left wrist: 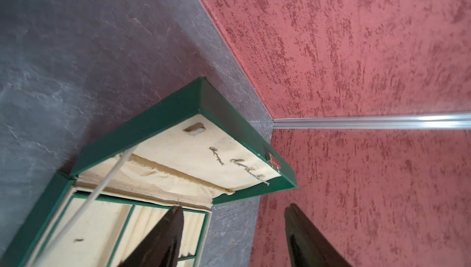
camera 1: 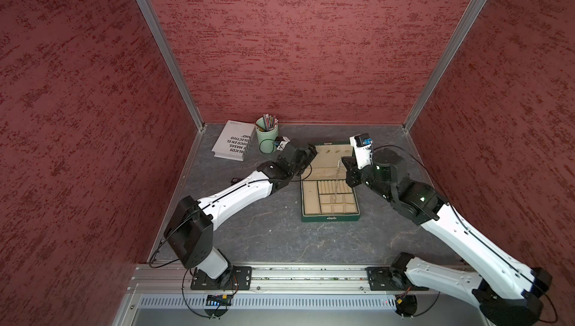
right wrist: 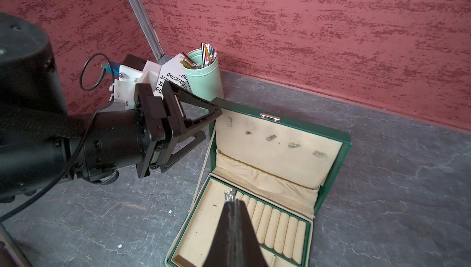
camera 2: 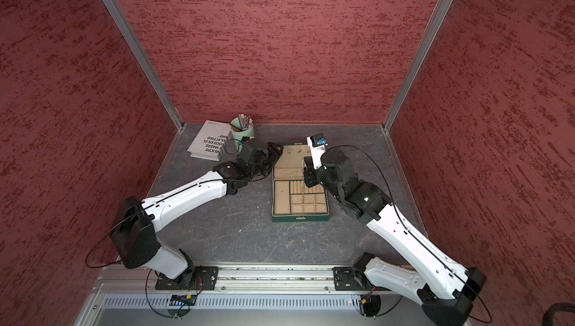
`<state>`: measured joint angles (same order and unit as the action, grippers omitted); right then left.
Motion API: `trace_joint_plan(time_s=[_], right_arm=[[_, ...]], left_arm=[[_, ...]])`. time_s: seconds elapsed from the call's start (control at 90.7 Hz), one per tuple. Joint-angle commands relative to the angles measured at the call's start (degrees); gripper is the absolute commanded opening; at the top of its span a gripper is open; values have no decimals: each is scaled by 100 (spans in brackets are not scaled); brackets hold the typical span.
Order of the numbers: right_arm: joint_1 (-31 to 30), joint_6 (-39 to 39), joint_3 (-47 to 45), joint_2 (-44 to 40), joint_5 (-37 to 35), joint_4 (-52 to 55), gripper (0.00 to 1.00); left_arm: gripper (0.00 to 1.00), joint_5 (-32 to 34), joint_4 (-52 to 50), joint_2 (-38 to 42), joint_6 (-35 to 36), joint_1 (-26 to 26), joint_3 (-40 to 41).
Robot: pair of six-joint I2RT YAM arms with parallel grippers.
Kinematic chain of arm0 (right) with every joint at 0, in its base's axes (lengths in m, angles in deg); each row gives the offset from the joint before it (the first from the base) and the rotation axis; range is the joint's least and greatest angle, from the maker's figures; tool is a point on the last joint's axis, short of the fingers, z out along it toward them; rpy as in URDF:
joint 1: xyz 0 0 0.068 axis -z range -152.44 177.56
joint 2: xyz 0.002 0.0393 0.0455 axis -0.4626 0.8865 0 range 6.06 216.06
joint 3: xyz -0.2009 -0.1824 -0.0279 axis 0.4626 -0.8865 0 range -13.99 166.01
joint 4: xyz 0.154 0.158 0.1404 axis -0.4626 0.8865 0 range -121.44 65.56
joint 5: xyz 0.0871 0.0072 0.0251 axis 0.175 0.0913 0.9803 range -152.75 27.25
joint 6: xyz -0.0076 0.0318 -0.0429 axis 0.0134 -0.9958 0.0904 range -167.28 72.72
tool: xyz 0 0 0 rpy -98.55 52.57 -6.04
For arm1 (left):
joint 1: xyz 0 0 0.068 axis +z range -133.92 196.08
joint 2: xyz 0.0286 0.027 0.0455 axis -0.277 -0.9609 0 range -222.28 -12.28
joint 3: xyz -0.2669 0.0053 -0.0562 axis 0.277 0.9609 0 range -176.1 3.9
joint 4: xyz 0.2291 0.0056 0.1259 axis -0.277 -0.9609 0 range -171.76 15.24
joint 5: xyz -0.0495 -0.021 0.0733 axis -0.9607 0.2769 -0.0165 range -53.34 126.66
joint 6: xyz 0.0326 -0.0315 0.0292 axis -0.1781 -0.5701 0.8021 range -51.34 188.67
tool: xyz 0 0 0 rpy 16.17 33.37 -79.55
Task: Put jewelry chain into jewelry box
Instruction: Hang the necklace on the jewelry box clasp.
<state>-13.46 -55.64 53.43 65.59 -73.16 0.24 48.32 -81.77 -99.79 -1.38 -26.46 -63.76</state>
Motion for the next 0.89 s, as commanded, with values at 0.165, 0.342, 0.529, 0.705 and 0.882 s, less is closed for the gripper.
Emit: trace_joint_plan(time_s=[0.165, 0.342, 0.529, 0.705, 0.882], right_arm=[[50, 113, 538, 230, 378, 203, 0], [51, 167, 790, 346, 518, 313, 0], [51, 229, 1121, 493, 651, 522, 0], [54, 235, 1237, 466, 759, 610, 0], [50, 197, 1221, 395, 945, 634, 0]], left_arm=[[76, -1729, 3148, 888, 3344, 390, 1561], [89, -2904, 4061, 1113, 4655, 394, 2011], [99, -3279, 5520, 1002, 5767, 188, 2599], [97, -3986, 5582, 860, 6263, 177, 2539], [92, -4476, 5510, 605, 6462, 124, 2350]])
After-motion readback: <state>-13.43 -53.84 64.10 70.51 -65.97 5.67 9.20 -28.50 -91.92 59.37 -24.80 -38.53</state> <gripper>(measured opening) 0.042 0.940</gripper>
